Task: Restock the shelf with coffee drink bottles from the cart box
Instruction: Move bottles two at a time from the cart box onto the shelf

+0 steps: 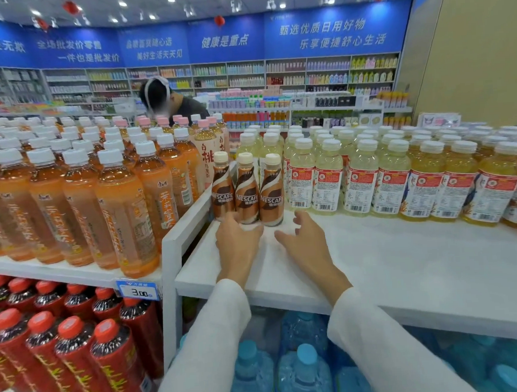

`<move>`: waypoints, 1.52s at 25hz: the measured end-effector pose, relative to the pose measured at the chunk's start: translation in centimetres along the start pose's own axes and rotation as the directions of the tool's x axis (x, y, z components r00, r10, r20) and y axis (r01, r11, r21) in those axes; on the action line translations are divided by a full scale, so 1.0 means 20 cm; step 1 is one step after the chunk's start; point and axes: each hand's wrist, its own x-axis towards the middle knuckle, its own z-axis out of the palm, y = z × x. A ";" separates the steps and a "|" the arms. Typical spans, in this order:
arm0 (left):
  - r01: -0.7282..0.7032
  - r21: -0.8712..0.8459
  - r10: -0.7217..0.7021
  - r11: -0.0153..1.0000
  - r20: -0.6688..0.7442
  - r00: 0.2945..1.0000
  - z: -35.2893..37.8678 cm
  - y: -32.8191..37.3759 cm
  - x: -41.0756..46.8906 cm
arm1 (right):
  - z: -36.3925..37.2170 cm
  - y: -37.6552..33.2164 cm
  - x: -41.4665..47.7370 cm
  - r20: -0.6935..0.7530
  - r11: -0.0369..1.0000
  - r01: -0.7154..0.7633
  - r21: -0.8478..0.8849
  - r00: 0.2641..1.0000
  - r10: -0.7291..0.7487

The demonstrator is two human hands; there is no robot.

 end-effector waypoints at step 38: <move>0.854 -0.278 -0.824 0.440 -0.503 0.261 -1.66 -1.97 -2.87 | 1.31 0.69 -2.52 0.915 0.887 0.281 -0.367 0.281 0.290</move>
